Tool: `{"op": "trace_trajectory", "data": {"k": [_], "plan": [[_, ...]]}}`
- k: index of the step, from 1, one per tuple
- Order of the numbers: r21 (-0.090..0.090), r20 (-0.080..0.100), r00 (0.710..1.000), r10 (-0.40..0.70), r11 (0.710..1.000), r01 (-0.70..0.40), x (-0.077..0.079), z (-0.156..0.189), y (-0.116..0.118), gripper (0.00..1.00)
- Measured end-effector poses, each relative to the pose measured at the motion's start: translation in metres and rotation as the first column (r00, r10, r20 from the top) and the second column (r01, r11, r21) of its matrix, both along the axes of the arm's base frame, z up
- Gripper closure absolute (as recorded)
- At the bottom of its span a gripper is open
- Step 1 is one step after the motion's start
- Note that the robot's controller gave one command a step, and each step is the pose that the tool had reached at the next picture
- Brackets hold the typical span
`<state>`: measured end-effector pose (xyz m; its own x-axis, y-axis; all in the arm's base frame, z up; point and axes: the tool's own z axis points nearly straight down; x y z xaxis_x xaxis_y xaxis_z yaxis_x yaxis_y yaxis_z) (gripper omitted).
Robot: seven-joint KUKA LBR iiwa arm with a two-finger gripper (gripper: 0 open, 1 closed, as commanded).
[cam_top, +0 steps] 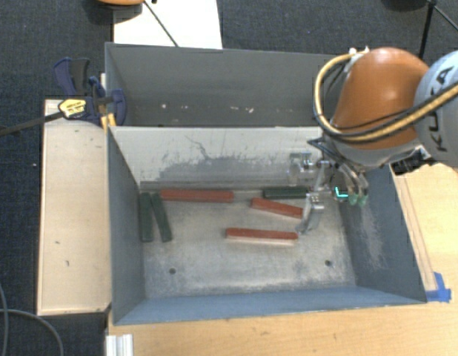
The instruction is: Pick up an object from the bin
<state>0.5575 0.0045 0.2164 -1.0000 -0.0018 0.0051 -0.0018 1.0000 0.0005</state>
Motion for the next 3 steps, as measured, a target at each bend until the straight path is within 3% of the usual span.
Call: {"op": "trace_trajectory", "data": {"k": [1, 2, 3], "plan": [[0.0, 0.008, 1.0, 0.0, 1.0, 0.0, 0.002, 0.004, 0.0, 0.0], [0.0, 0.015, 1.0, -0.004, 1.0, 0.004, 0.009, -0.046, -0.002, 0.0], [0.001, 0.011, 0.995, -0.103, 0.995, 0.103, -0.003, -0.108, -0.002, 0.0]]}}
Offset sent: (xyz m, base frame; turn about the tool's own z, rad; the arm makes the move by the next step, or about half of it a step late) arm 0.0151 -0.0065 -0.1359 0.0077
